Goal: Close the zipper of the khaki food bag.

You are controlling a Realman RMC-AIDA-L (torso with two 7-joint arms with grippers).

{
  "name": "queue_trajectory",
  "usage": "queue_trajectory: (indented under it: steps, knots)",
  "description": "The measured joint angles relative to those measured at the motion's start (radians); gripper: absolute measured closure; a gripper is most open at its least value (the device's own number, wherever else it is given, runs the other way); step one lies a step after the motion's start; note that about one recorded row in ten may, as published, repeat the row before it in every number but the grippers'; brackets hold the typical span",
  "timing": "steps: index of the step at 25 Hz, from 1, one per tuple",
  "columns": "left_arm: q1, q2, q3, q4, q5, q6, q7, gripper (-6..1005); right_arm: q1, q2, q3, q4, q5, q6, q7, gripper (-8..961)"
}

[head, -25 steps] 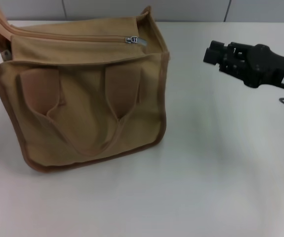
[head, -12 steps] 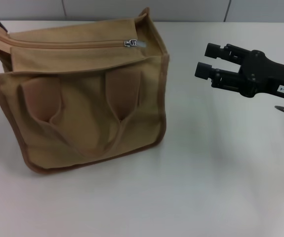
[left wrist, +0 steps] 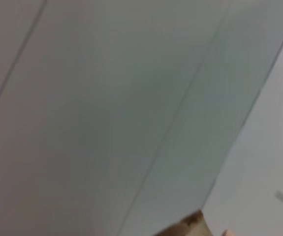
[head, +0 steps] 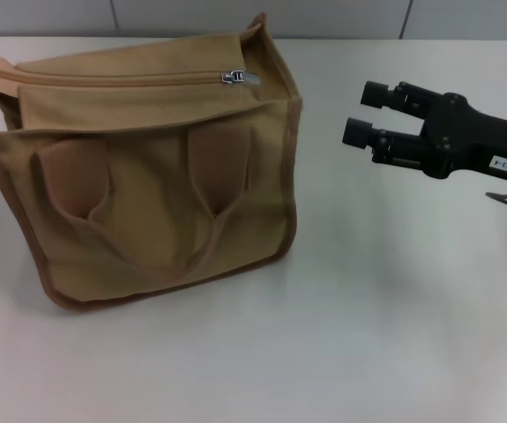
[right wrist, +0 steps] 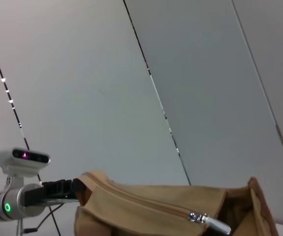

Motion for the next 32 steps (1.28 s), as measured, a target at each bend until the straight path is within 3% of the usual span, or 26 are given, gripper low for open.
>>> queue_trajectory:
  steps: [1, 7, 8, 11, 12, 13, 19, 20, 22, 27, 32]
  knots:
    - [-0.002, 0.013, 0.006, 0.02, 0.021, 0.02, -0.02, 220, 0.002, 0.0, 0.0, 0.001, -0.01, 0.0, 0.0, 124]
    - [-0.007, 0.039, 0.033, 0.042, 0.033, 0.077, -0.049, 217, 0.003, 0.0, 0.0, 0.001, -0.049, -0.004, 0.0, 124]
    - [-0.001, 0.05, 0.034, 0.062, 0.002, 0.106, -0.052, 217, 0.004, 0.0, 0.0, 0.001, -0.057, -0.007, -0.004, 124]
    - [0.007, 0.056, 0.034, 0.072, -0.047, 0.11, -0.052, 217, 0.004, 0.0, 0.0, 0.001, -0.069, -0.011, -0.012, 124]
    - [0.019, 0.053, 0.048, 0.066, -0.161, 0.113, -0.046, 217, 0.004, 0.0, 0.0, 0.001, -0.08, -0.012, -0.014, 124]
    - [0.019, 0.053, 0.048, 0.066, -0.161, 0.113, -0.046, 217, 0.004, 0.0, 0.0, 0.001, -0.08, -0.012, -0.014, 124]
    - [0.029, 0.023, 0.187, 0.059, -0.309, 0.114, -0.026, 217, 0.003, 0.001, 0.001, 0.004, -0.093, -0.022, -0.043, 124]
    - [0.03, 0.003, 0.264, 0.059, -0.349, 0.114, -0.01, 217, 0.003, 0.001, 0.0, 0.01, -0.094, -0.032, -0.054, 124]
    - [0.03, -0.005, 0.294, 0.059, -0.358, 0.114, -0.001, 217, 0.003, 0.001, 0.001, 0.025, -0.094, -0.049, -0.073, 124]
    - [0.019, -0.045, 0.511, 0.058, -0.363, 0.115, 0.119, 217, 0.004, 0.0, -0.006, 0.098, -0.099, -0.106, -0.195, 124]
    - [0.02, -0.065, 0.614, 0.028, -0.351, 0.111, 0.216, 217, 0.003, 0.0, -0.079, 0.141, -0.108, -0.114, -0.285, 124]
